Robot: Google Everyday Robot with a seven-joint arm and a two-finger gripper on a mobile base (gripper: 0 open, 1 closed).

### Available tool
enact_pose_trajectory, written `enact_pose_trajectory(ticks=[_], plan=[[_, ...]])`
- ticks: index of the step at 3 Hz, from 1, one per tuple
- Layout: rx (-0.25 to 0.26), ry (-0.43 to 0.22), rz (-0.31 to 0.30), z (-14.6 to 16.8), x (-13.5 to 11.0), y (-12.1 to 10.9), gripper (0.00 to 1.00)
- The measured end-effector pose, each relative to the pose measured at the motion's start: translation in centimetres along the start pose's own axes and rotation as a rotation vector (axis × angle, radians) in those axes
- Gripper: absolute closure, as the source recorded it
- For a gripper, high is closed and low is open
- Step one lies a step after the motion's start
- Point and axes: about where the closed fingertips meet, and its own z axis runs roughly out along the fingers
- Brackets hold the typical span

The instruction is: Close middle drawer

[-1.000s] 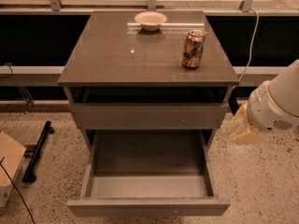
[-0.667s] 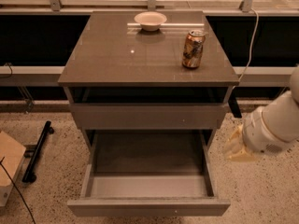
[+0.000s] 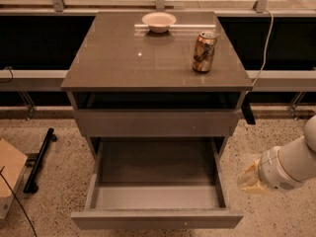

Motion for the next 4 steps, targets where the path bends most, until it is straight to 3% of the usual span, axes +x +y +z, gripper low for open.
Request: enact_pose_trajectory(ticks=[2,3,4], plan=[[-0.017,0.009,0.012,3.0,1.2,1.3,1.0],[-0.038,-0.001,0.028,6.4,2.7,3.3,1.0],[-0.058,-0.06,0.035,10.8,4.3,5.0,1.0]])
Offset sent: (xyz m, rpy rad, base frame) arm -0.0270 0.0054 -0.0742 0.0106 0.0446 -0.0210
